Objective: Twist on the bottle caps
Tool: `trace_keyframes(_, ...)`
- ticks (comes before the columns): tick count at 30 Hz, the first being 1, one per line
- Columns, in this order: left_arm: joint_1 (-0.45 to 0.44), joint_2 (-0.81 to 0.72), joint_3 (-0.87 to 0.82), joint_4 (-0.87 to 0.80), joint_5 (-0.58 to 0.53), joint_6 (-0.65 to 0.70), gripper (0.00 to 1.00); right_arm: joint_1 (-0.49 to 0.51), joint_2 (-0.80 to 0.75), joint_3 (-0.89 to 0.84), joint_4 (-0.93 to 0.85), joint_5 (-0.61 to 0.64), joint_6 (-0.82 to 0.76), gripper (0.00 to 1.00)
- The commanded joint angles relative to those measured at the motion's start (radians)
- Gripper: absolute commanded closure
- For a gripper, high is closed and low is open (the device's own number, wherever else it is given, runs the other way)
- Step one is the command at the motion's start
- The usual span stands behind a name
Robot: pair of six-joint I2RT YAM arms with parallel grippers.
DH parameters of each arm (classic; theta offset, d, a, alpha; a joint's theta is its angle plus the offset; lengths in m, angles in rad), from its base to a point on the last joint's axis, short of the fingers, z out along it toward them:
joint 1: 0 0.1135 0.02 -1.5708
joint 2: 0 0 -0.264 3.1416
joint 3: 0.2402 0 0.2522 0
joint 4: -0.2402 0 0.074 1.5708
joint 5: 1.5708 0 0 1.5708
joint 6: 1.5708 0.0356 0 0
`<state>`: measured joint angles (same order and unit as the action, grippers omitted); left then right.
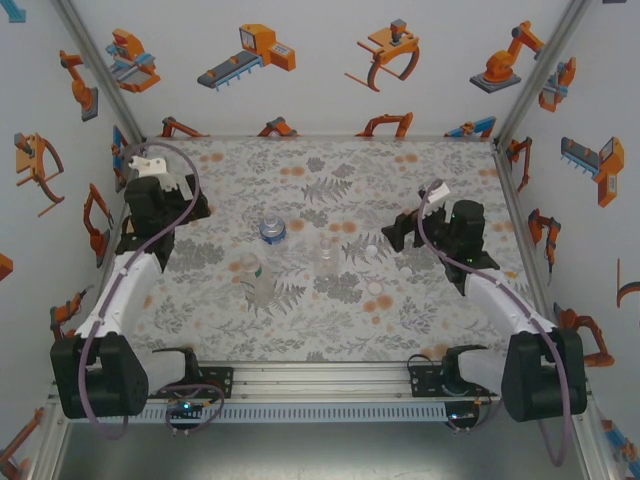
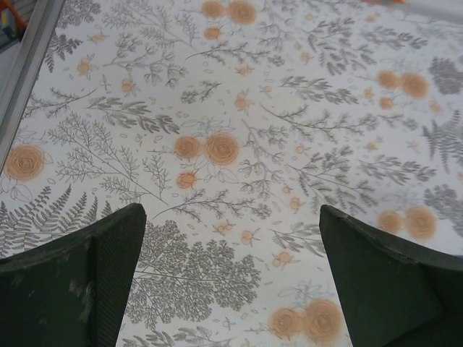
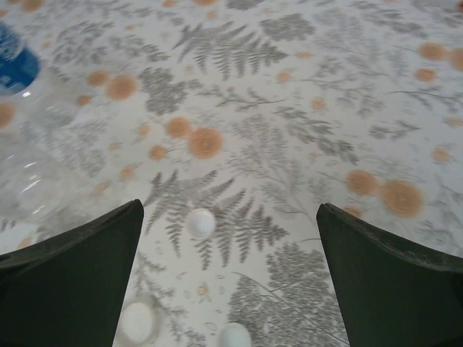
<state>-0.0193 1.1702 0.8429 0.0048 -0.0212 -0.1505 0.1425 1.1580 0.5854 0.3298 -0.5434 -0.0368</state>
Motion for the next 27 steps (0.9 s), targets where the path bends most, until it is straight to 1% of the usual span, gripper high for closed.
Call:
trace_keyframes(1, 0.001, -0.063, 0.054, -0.203, 0.086, -0.027, 0.03, 0.067, -0.019, 0.038, -0.092, -0.121, -0.061, 0.07)
trace_keyframes(5, 0.002, -0.126, 0.078, -0.276, 0.183, 0.004, 0.03, 0.161, -0.011, 0.009, -0.045, -0.198, -0.104, 0.07)
trace_keyframes(8, 0.001, -0.158, 0.088, -0.317, 0.254, 0.085, 0.03, 0.22, 0.01, -0.012, 0.024, -0.224, -0.104, 0.07)
trace_keyframes(11, 0.002, -0.179, 0.07, -0.326, 0.253, 0.136, 0.03, 0.272, 0.064, -0.007, 0.084, -0.246, -0.105, 0.07)
trace_keyframes(17, 0.002, -0.201, 0.058, -0.31, 0.251, 0.124, 0.03, 0.36, 0.194, 0.051, 0.169, -0.218, -0.092, 0.07)
trace_keyframes(21, 0.002, -0.198, 0.057, -0.309, 0.261, 0.129, 0.03, 0.399, 0.282, 0.106, 0.197, -0.222, -0.085, 0.07)
trace_keyframes(24, 0.002, -0.201, 0.058, -0.315, 0.252, 0.128, 0.03, 0.421, 0.339, 0.134, 0.231, -0.196, -0.085, 0.07)
trace_keyframes(27, 0.004, -0.205, 0.038, -0.285, 0.238, 0.096, 0.03, 0.431, 0.387, 0.157, 0.257, -0.181, -0.081, 0.07)
